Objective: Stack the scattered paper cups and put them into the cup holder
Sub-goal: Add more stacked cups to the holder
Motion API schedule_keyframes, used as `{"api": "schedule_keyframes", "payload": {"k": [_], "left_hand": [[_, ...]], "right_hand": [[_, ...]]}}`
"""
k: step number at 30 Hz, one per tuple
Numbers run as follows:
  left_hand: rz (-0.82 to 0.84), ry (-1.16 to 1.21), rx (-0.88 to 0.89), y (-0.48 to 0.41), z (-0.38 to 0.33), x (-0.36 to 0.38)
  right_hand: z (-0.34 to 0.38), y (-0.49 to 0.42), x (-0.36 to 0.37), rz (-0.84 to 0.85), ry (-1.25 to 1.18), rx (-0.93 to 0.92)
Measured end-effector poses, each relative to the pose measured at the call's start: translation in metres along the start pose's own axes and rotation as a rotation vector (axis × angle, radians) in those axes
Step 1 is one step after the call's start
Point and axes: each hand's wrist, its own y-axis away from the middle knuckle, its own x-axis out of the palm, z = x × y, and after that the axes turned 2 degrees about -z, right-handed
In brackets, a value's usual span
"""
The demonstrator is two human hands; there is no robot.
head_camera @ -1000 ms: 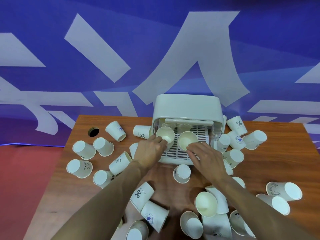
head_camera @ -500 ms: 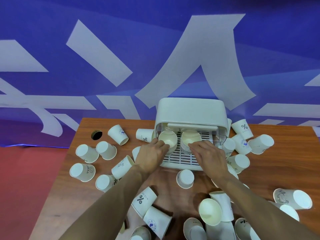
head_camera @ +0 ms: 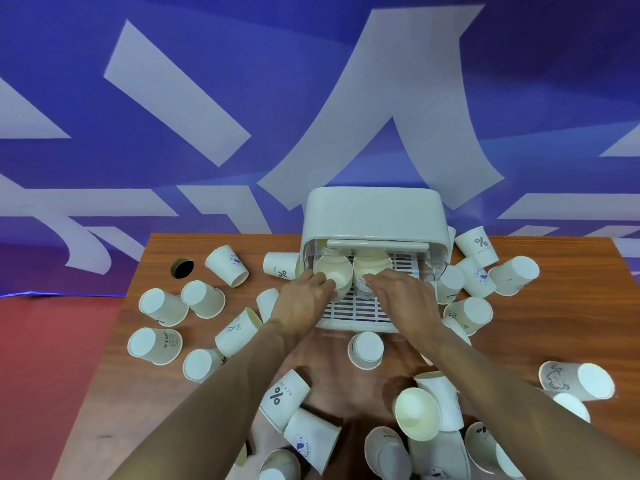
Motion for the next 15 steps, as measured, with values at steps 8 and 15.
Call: {"api": "schedule_keyframes", "payload": {"k": [8,15], "left_hand": [[-0.063,0.024,0.077,-0.001,0.001,-0.005],[-0.08,0.051,0.165,-0.009,-0.02,-0.008]], "right_hand": [[0.0,0.012,0.005,-0.005,0.1,0.046],[-0.024,0.033,-0.007,-0.013,0.138,0.192]]}}
